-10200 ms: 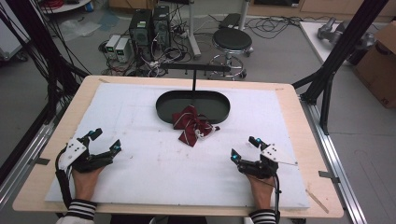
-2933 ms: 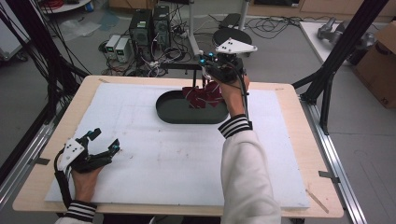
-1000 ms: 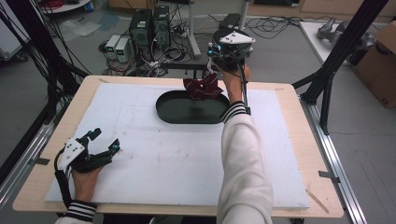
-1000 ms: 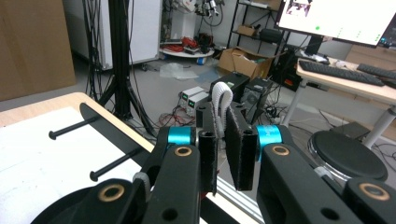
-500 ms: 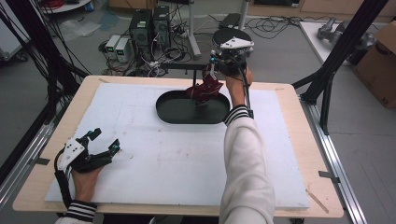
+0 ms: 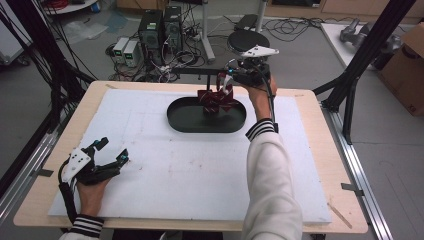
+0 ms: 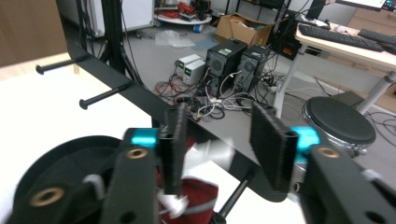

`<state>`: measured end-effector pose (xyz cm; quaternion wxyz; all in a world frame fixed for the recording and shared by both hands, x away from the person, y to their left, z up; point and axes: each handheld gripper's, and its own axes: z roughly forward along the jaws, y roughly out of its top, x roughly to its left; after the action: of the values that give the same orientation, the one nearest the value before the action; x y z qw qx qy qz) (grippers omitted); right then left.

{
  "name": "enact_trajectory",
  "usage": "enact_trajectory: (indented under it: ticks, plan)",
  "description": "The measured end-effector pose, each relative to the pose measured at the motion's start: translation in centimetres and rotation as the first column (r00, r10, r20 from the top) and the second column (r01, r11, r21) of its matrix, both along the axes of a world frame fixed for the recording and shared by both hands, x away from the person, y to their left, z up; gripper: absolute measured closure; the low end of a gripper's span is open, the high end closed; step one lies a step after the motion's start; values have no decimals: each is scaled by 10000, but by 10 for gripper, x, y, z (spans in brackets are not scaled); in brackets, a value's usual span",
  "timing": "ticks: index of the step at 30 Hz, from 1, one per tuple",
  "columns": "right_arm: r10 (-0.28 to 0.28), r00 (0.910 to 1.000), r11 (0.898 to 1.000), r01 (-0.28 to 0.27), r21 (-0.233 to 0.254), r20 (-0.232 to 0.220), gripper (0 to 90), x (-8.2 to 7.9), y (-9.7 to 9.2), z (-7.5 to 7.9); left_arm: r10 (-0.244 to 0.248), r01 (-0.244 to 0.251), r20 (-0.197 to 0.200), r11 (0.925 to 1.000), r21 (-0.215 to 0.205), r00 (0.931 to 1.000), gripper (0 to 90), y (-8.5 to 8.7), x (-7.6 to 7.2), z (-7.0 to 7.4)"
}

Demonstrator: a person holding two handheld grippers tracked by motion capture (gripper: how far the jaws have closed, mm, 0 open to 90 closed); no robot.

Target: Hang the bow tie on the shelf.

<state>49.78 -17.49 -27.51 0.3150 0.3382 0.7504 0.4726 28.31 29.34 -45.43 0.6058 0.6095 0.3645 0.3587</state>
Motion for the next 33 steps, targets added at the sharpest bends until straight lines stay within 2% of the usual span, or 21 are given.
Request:
enact_trajectory:
  ticks: [3, 4, 6, 9, 12, 16, 17, 19, 23, 25, 29, 33]
  plan:
    - [-86, 10000, 9999, 86, 93, 21, 462, -2, -4, 2, 1, -1, -5, 10000, 9, 10000, 158, 0, 0, 0]
    - [-126, 9999, 9999, 126, 72, 52, 421, -2, -5, 3, 3, -3, -2, 10000, 4, 10000, 158, 0, 0, 0]
    - [-169, 9998, 9992, 172, 370, -87, 299, -4, -8, 3, 10, -10, -10, 10000, 16, 10000, 158, 0, 0, 0]
    - [-58, 9996, 9987, 72, 499, -267, 186, -7, -13, 4, 18, -18, -16, 10000, 19, 10000, 158, 0, 0, 0]
    - [46, 9999, 9986, -41, 537, -93, 127, -14, -17, 2, 15, -15, -19, 10000, 22, 10000, 158, 0, 0, 0]
    - [371, 9988, 9963, -344, 792, -334, 112, -26, -23, -1, 5, -5, 31, 10000, 22, 10000, 158, 0, -1, 0]
    - [490, 9987, 9947, -476, 908, -127, 112, -33, -25, -3, 29, -29, 41, 10000, 6, 10000, 157, 0, -1, 0]
    - [735, 9970, 9914, -707, 1105, -221, 112, -43, -26, -5, 35, -35, 19, 10000, -5, 10000, 158, 0, -1, 0]
    - [1054, 9940, 9903, -1022, 944, -298, 112, -69, -28, -15, 25, -25, 11, 10000, 11, 10000, 158, 0, 0, 0]
    - [1117, 9933, 9885, -1081, 1061, -283, 112, -82, -30, -22, 31, -31, 24, 10000, -13, 10000, 158, 0, 0, 0]
    - [998, 9949, 9804, -1009, 1695, 153, 112, -110, -38, -35, 29, -29, 33, 10000, 12, 10000, 158, 0, 0, 0]
    - [902, 9951, 9783, -959, 1836, 392, 112, -138, -47, -48, 46, -46, 17, 10000, 32, 10000, 158, 0, 0, 0]
